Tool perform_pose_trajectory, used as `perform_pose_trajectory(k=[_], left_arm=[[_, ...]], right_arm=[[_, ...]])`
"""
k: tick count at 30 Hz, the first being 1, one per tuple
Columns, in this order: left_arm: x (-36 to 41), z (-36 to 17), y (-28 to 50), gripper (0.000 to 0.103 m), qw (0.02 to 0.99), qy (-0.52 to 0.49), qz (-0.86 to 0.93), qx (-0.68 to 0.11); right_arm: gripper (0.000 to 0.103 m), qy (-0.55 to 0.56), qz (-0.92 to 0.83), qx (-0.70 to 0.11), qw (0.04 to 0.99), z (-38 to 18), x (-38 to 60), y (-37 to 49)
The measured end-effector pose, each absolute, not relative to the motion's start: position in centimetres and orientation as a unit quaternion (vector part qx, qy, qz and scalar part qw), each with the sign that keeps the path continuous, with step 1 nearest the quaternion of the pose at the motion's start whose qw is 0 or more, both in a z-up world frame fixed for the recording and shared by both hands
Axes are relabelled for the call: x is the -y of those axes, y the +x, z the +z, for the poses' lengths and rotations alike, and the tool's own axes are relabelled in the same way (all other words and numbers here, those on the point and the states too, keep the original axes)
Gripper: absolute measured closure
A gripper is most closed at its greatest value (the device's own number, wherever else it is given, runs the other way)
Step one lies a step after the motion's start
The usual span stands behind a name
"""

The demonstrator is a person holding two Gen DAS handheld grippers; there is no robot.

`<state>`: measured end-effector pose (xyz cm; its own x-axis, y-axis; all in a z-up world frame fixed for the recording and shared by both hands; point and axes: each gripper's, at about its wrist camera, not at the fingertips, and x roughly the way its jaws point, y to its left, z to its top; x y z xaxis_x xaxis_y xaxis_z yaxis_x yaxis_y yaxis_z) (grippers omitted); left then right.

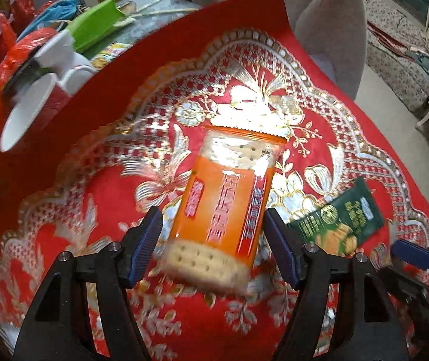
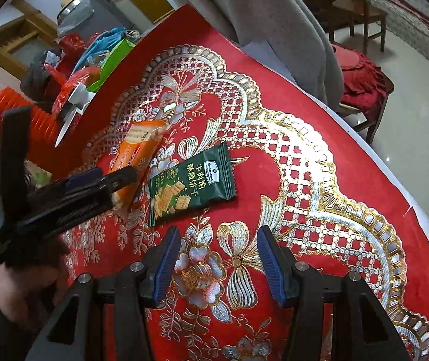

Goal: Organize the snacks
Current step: 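Grasp the orange cracker pack with the left gripper while the right gripper grasps the green packet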

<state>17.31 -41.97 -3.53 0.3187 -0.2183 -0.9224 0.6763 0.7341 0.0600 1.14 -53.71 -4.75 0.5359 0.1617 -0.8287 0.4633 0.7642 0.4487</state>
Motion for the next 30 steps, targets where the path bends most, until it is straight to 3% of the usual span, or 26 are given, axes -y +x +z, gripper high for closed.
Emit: perform_pose_trajectory(k=[3,5,6,19,21,26,29,30], left_arm=[[42.3,-4.1,18.1,0.033,0.782,0.207,-0.291,-0.511],[41.6,-3.9,18.7,0.049,0.787,0.181,-0.285,-0.516],[41.4,-3.8,18.8,0.049,0.791,0.186,-0.277,-0.512],[32.6,-1.9,15.8,0.049,0.801,0.119,-0.237,-0.536],[32.3,-2.0,14.8,0.049,0.801,0.109,-0.232,-0.541],[31.5,-2.4,13.8,0.049,0.801,0.101,-0.223,-0.546],[31.0,-2.0,13.3,0.049,0.803,0.103,-0.221,-0.543],[31.0,-2.0,13.2,0.049,0.803,0.104,-0.222,-0.543]], right_arm=[[0.052,0.330,-0.091,-0.473,0.812,-4.8,53.4,1.7],[0.052,0.335,-0.089,-0.474,0.810,-4.9,53.0,2.4],[0.052,0.337,-0.085,-0.475,0.808,-5.0,52.7,2.9],[0.048,0.315,-0.139,-0.483,0.805,-4.7,51.4,10.4],[0.046,0.290,-0.149,-0.493,0.807,-4.7,51.4,11.7],[0.027,0.107,-0.155,-0.558,0.808,-5.3,47.3,15.4],[0.027,0.081,-0.160,-0.542,0.821,-5.2,46.5,15.1],[0.032,0.101,-0.151,-0.537,0.824,-5.3,46.8,14.7]])
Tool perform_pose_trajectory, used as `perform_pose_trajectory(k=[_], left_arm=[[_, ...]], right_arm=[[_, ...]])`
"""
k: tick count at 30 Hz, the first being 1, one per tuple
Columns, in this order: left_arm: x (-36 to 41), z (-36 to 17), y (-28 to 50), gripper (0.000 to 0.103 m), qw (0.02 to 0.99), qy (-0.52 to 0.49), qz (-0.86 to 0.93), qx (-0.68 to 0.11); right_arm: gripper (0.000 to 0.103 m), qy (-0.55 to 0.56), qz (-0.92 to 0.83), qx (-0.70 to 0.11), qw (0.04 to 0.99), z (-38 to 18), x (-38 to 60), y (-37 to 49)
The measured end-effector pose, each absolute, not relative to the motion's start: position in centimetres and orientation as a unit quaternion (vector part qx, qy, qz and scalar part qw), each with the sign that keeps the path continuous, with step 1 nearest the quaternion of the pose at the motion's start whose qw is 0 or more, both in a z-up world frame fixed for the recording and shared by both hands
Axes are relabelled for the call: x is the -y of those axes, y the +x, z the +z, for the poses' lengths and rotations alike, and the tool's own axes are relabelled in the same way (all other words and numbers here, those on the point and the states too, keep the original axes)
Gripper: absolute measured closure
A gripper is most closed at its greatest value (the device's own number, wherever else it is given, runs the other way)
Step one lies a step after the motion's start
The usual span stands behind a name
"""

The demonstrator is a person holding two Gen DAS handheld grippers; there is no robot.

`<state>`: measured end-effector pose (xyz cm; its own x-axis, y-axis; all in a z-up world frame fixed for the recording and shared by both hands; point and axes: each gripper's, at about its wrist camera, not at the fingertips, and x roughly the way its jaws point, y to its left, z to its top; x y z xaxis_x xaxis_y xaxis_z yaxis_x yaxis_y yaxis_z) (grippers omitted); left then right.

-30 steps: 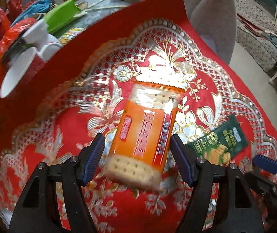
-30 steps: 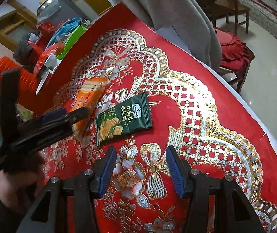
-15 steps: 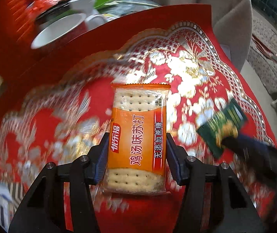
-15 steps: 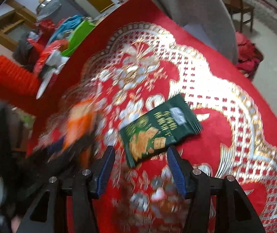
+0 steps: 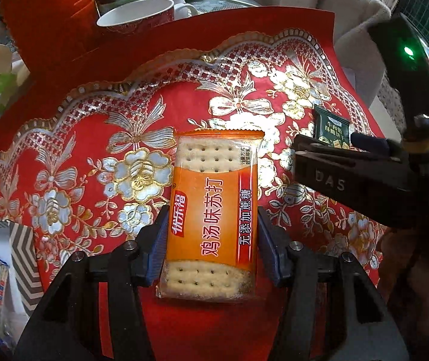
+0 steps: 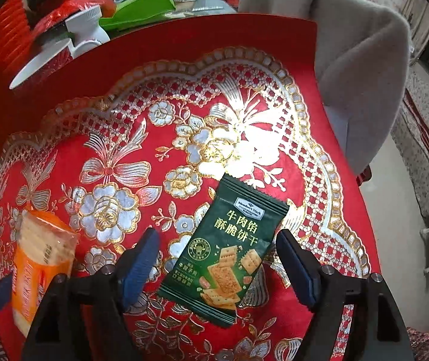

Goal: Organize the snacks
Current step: 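Grasp the orange cracker pack with the left gripper while the right gripper grasps the green packet, then carry the orange cracker pack and green packet over the white tray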

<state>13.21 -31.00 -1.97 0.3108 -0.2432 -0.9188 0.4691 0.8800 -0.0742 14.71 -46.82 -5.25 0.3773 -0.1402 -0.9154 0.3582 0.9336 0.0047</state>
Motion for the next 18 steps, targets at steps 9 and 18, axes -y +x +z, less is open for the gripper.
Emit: perform_pose_trajectory(k=[9,18], left_arm=[[31.9,-1.8,11.2,0.049,0.800,0.158,-0.207,-0.540],[35.3,-0.8,5.6,0.049,0.798,0.233,-0.214,-0.513]], right_arm=[[0.060,0.158,-0.083,-0.515,0.839,-4.3,47.7,7.4],[0.060,0.333,-0.152,-0.442,0.819,-3.0,54.9,-6.4]])
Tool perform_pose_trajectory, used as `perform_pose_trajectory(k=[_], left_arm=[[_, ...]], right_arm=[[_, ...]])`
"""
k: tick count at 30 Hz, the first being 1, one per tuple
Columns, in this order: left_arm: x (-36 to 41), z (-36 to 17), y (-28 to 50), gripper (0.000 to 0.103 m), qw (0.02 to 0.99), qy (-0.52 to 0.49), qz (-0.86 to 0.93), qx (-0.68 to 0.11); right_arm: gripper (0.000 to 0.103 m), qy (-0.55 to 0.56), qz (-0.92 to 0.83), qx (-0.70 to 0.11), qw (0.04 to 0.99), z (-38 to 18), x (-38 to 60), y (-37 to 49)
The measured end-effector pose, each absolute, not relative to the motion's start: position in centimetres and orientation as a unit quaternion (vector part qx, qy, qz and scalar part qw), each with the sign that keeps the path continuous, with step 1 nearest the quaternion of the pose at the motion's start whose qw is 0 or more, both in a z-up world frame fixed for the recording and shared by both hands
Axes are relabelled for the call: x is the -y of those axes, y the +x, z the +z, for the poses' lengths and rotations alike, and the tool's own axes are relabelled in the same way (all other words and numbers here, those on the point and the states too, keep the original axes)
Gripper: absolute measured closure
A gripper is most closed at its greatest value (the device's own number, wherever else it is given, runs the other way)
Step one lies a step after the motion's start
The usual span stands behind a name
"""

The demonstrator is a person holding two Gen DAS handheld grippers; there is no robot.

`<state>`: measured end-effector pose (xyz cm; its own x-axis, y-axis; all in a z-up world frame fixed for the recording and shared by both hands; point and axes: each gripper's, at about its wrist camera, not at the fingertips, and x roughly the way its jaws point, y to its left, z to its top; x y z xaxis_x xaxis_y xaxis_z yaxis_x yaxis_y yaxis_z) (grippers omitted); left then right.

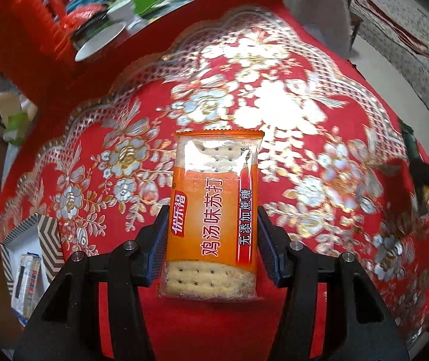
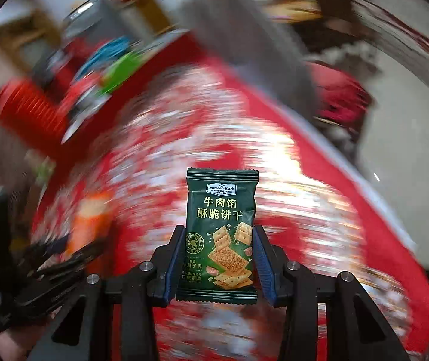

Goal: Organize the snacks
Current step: 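Carry the orange cracker pack and green packet over the white tray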

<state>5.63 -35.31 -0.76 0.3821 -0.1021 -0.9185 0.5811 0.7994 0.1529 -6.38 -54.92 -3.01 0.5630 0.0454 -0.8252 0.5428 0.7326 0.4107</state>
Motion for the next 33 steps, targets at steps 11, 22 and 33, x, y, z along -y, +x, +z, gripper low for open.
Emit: perform_pose_trajectory(k=[11,22,33], left_arm=[[33.0,2.3,2.8,0.049,0.815,0.230,-0.200,-0.493],[23.6,4.8,1.4,0.049,0.845,0.165,-0.159,-0.484],[9.8,6.5,2.2,0.050,0.866,0.094,-0.105,-0.480]], right_arm=[[0.060,0.305,-0.083,-0.434,0.844,-0.5,49.5,-7.4],[0.060,0.248,-0.004,-0.448,0.859,1.8,40.1,-4.1],[0.060,0.182,0.084,-0.458,0.866,4.5,26.5,0.4]])
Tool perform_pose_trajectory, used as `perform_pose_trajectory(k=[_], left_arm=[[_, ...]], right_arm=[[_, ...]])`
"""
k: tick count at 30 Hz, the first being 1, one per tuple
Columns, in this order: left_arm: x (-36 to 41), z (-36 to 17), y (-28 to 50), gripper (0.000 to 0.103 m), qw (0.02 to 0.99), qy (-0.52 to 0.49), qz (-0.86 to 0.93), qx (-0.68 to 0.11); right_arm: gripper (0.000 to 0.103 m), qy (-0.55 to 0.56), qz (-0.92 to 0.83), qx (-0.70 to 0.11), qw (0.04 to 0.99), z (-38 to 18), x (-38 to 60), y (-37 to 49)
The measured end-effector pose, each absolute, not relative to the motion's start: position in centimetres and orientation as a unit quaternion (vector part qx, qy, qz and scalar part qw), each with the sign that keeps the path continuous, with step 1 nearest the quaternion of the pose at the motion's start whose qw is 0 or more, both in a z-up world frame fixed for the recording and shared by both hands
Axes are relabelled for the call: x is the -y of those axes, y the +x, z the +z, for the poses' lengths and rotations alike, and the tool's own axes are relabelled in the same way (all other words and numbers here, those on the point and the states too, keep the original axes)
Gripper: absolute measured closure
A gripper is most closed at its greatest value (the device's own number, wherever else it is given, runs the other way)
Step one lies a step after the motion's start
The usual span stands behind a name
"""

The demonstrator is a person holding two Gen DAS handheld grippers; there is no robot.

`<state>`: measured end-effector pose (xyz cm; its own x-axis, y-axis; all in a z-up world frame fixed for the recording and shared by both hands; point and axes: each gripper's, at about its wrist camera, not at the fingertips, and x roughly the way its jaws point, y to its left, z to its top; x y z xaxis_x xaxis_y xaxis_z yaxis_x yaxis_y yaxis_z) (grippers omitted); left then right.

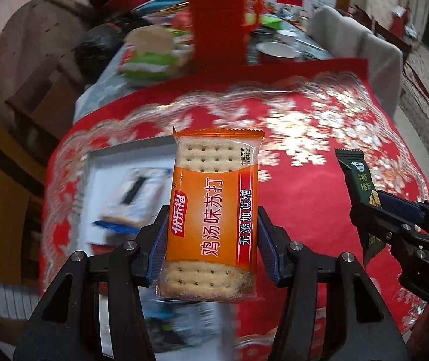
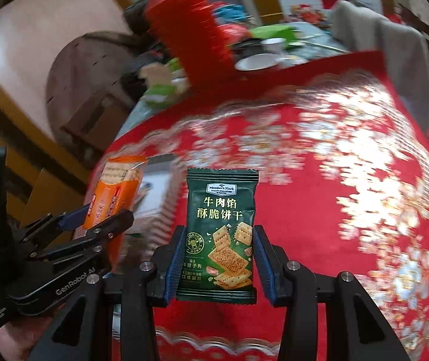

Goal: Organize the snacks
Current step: 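Carry the orange cracker pack and green packet over the white tray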

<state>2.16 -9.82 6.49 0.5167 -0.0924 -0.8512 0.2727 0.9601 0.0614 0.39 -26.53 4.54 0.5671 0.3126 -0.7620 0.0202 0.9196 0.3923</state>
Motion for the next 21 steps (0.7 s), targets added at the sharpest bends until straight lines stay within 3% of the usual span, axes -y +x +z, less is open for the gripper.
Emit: perform_pose_trajectory(k=[10,21], left_arm=[[0.9,4.6,3.4,0.050,0.862,0.075,-0.064,-0.498],[-1.6,2.2,4.4,0.049,0.846,0.085,-0.073,-0.522]], right_arm=[[0.060,0.140,0.136,-0.473,0.859,4.4,16.5,4.5],[0.060,0.144,0.114,-0.515,0.837,1.2,12.9,8.5]])
